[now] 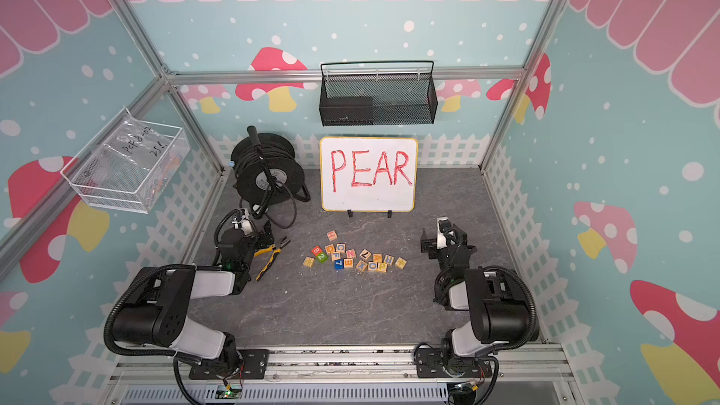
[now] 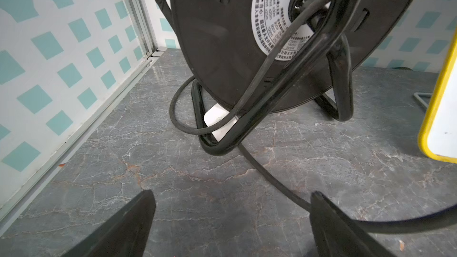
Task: Spell the uppercase word “pear” with letter blocks
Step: Pick up the letter block from the center of the board.
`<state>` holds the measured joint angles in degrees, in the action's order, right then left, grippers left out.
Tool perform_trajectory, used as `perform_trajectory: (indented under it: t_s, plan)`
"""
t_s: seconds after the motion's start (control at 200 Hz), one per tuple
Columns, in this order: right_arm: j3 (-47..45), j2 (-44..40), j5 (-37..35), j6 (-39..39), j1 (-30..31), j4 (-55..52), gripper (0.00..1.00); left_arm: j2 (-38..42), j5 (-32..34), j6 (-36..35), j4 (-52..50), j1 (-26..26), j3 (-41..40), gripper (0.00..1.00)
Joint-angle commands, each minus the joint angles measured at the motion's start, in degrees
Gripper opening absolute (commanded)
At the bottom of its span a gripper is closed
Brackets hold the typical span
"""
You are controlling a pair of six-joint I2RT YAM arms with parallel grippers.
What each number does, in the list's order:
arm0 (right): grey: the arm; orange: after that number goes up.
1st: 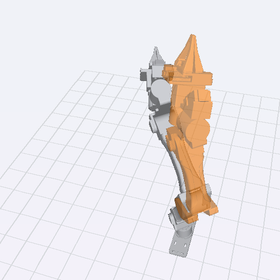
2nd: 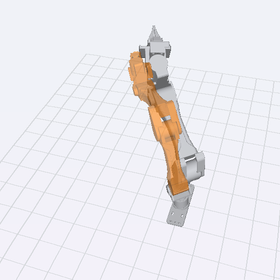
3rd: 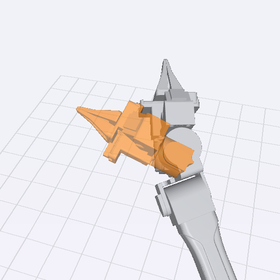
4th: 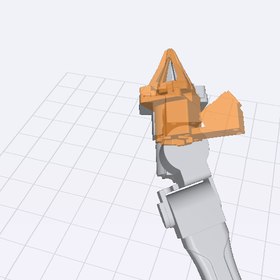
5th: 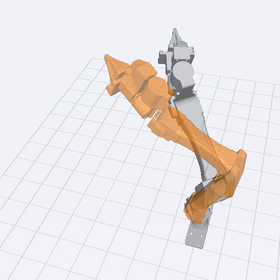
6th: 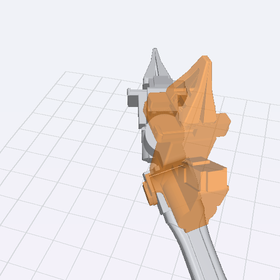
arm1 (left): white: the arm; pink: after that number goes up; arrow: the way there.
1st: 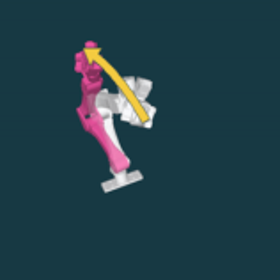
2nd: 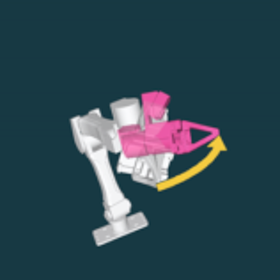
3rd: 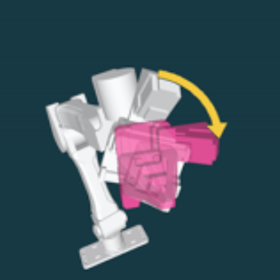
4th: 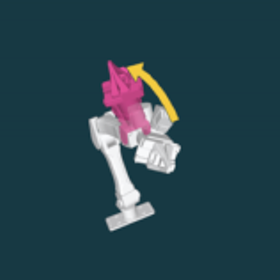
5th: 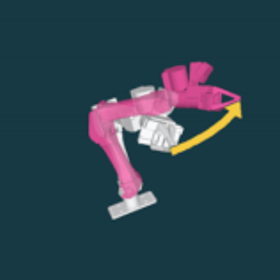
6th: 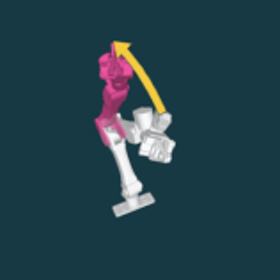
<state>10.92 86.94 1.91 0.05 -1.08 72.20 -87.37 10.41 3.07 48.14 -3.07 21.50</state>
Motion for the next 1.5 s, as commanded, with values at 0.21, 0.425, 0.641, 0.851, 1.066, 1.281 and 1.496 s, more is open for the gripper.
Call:
perform_trajectory:
  t_s: [0.21,0.425,0.641,0.851,1.066,1.281,1.496]
  plan:
    - [0.8,0.7,-0.6,-1.3,0.2,3.3,1.00,-0.8,-0.9,-1.5,2.3,0.4,1.2,0.99]
    - [0.8,0.6,-0.7,-1.3,0.2,3.2,1.00,-0.9,-0.9,-1.5,2.3,0.5,1.2,0.99]
    - [0.8,0.7,-0.7,-1.3,0.2,3.2,0.99,-0.8,-0.9,-1.5,2.3,0.5,1.2,0.99]
    - [0.8,0.7,-0.6,-1.3,0.2,3.2,0.99,-0.9,-0.8,-1.5,2.3,0.4,1.2,0.99]
    - [0.7,0.5,-0.7,-1.3,0.2,3.4,1.00,-0.8,-0.9,-1.5,2.3,0.4,1.1,0.99]
    - [0.5,0.4,-1.0,-1.3,0.2,3.6,1.00,-0.7,-0.9,-1.3,2.2,0.4,1.2,0.99]
    - [-4.1,-13.5,-3.6,-0.1,0.2,0.7,1.00,9.9,3.6,-0.7,-8.1,-0.9,1.5,0.99]
